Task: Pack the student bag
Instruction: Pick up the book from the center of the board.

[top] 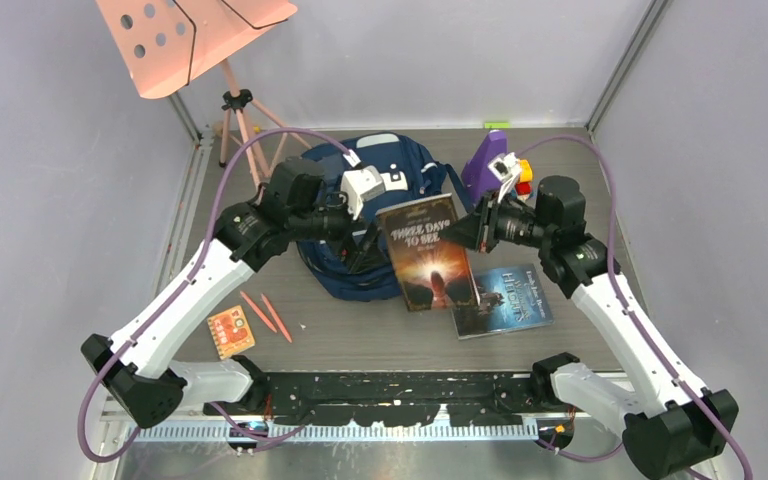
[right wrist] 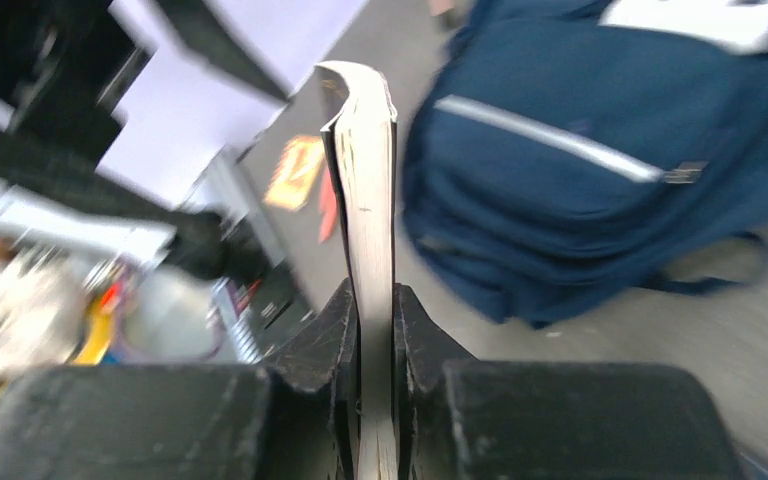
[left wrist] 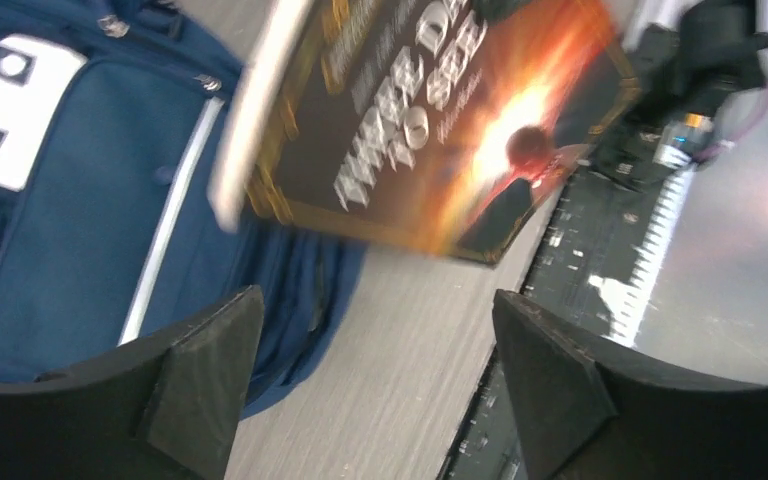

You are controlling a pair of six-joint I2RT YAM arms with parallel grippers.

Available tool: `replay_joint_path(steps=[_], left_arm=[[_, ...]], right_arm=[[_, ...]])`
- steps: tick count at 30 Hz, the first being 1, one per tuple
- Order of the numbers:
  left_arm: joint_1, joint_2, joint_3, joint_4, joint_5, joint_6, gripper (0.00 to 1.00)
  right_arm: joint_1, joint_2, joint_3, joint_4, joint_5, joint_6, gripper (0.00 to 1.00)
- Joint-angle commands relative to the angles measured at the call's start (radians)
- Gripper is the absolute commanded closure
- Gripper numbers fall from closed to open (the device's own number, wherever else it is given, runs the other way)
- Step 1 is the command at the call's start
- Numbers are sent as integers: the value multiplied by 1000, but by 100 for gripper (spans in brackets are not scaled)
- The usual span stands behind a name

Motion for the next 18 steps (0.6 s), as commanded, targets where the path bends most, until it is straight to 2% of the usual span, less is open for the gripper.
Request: replay_joint_path(steps=[1,3,7,13,15,18], left_arm=[[3,27,-77,122,-251,11,11],[2,87,-79,119,-276,4,13],[-21,215,-84,141,-265,0,20],[-55,373,-35,142,-325,-37,32],[-85,412,-10,178,-332,-55,31],[-152,477,30,211,-464,-46,30]], right_arm=[[-7,-48,104,-122,527,-21,99],[-7,-61,108,-154,720,-25,99],[-7,-88,99,-210,971,-25,99],[-8,-128,65,-261,1081,-50,99],[-7,-148,39,-244,1088,-39,99],[-7,-165,9,-212,1080,-20,99]])
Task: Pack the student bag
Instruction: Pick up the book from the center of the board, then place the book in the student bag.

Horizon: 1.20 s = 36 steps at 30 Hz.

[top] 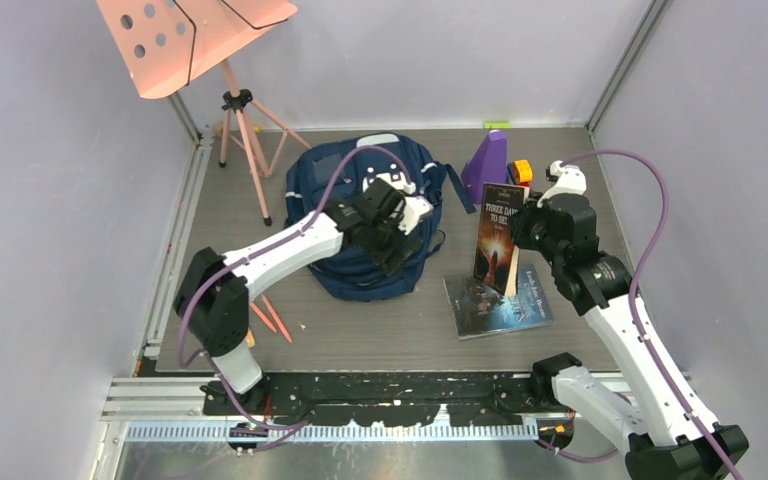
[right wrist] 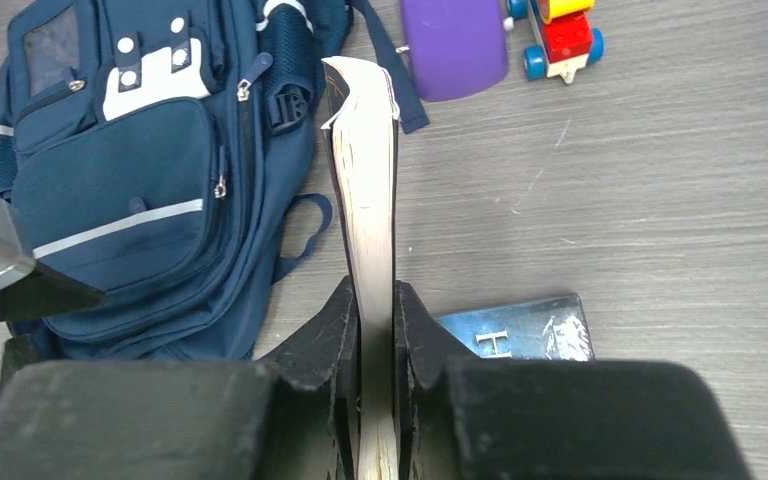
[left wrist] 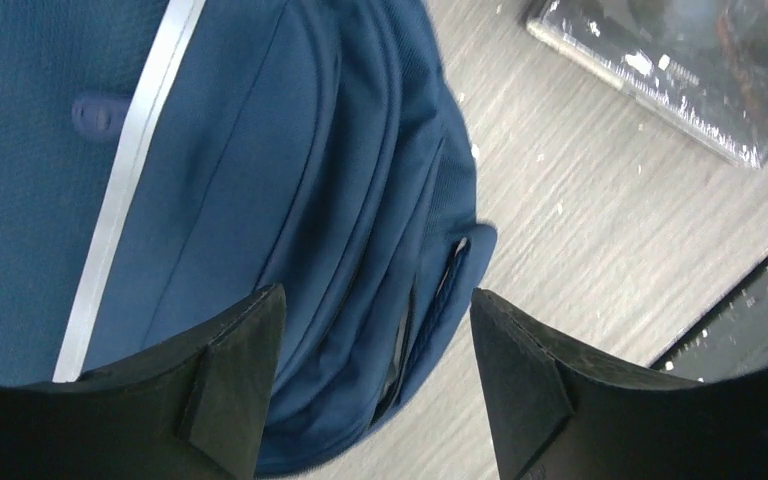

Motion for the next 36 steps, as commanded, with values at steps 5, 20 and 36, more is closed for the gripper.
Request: replay_joint_path(steps=[5,20,36], left_arm=[[-138,140,156,68,-313,-19,31],[-222,162,36,164,-669,-15,28],[-235,157,-50,215,-679,-77,66]], right_arm=[[0,-57,-44,91,38,27,99],[-1,-84,-79,96,34,54,99],[0,-99,-93,96,55,63,99]])
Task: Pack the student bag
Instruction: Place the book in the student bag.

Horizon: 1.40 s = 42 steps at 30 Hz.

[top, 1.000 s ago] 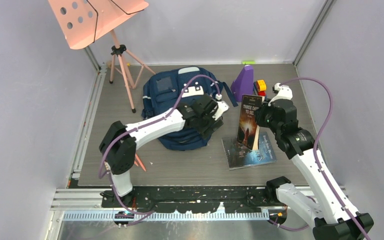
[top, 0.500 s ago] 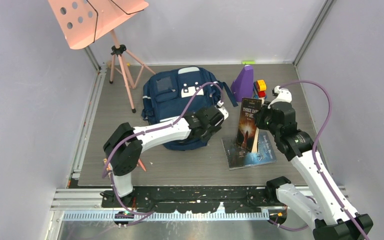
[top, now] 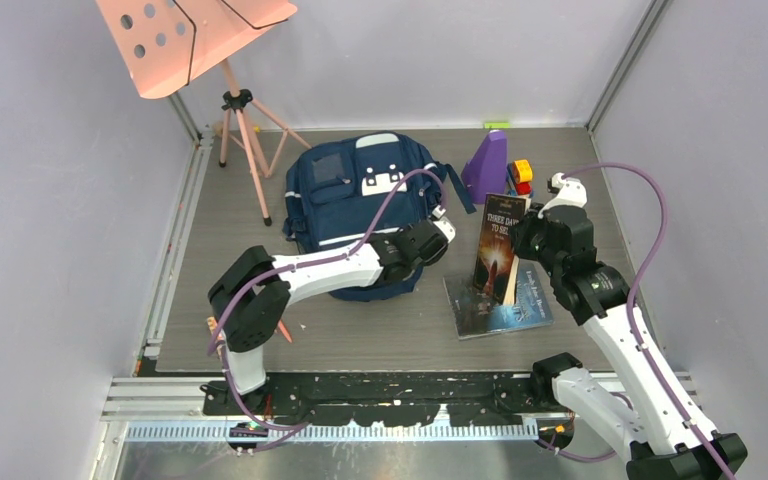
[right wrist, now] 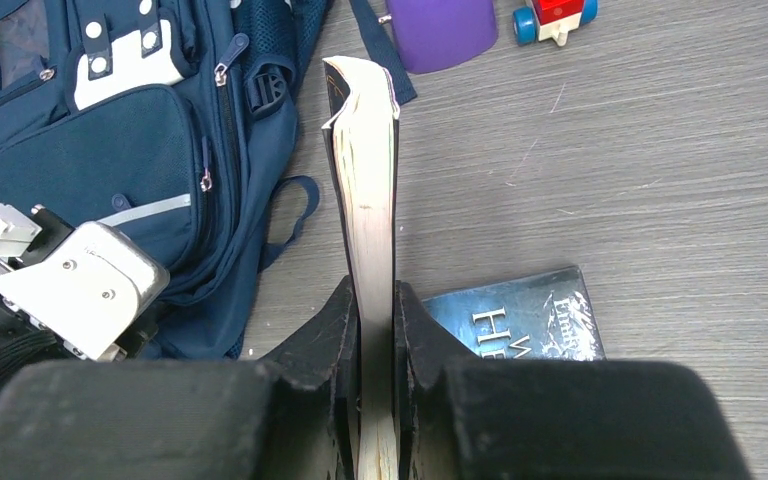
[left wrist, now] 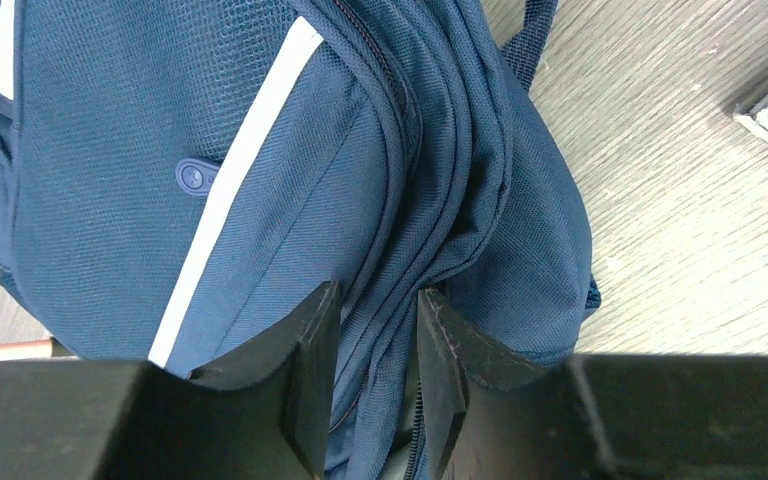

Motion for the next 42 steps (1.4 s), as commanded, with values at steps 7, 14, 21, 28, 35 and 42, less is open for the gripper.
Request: replay_joint_path(steps=[7,14,21,28,35,42], left_arm=[[-42,-35,-66,0,-41,-101,68],[-47,-29,-93,-2,-116,-140,62],[-47,-50,-29,-20,-223,-78,97],[-42,-146,155,-132,-200,24,100],[-21,-249,266,-178,-149,57,100],[22,-416,142,-25,-24,21,100]], right_arm=[[0,-33,6,94,36,29,99],[0,-29,2,102,29,40,99],[0,-31,-2,104,18,58,99],[0,-12,19,62,-145,126,99],[1,29,7,73,-440,367,99],[66,-14,-171,322,-546,703,99]])
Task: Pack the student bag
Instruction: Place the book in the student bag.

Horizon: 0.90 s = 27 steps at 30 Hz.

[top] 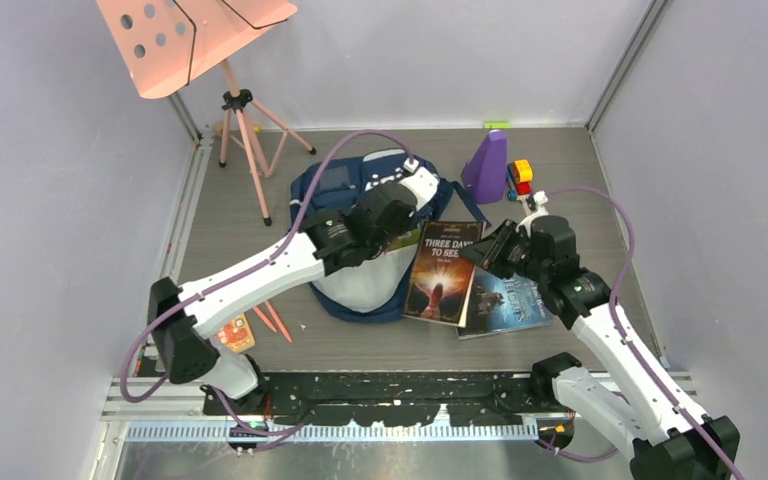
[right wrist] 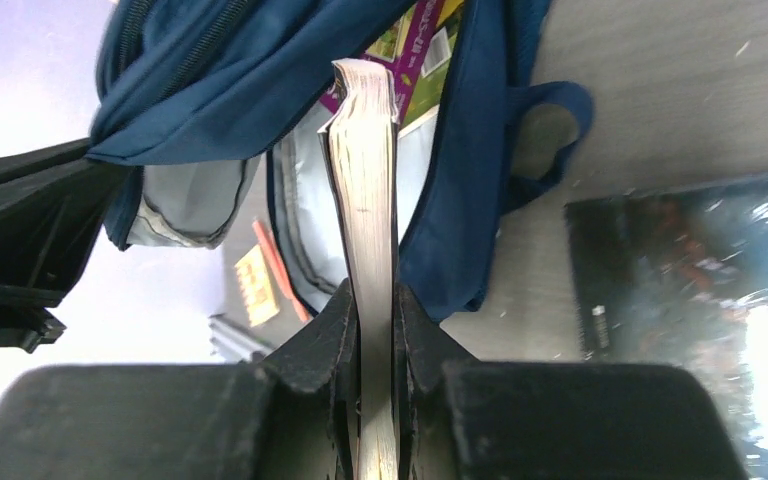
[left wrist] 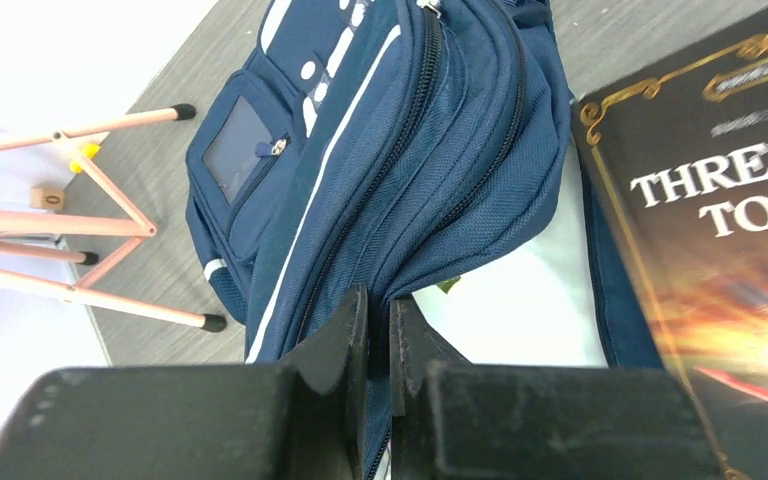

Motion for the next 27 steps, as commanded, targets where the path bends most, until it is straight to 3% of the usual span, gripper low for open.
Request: replay_joint_path(steps=[1,7,13,18,27], left_arm=[[31,-142,-24,131,96,-38,100],[70,-211,-49,127,345,-110,100],[86,-237,-105,186,469,-144,100],[87,-230,-121,193,527,-175,100],[87,-206,-119,198,596,-210,100]], right_arm=[[62,-34,-70,218,-73,275,99],[256,23,-93,326,130,320,99],[387,154,-178,687,383,328,99],[398,250,-251,928,600,356,99],[408,446,-290,1320,797,352,99]])
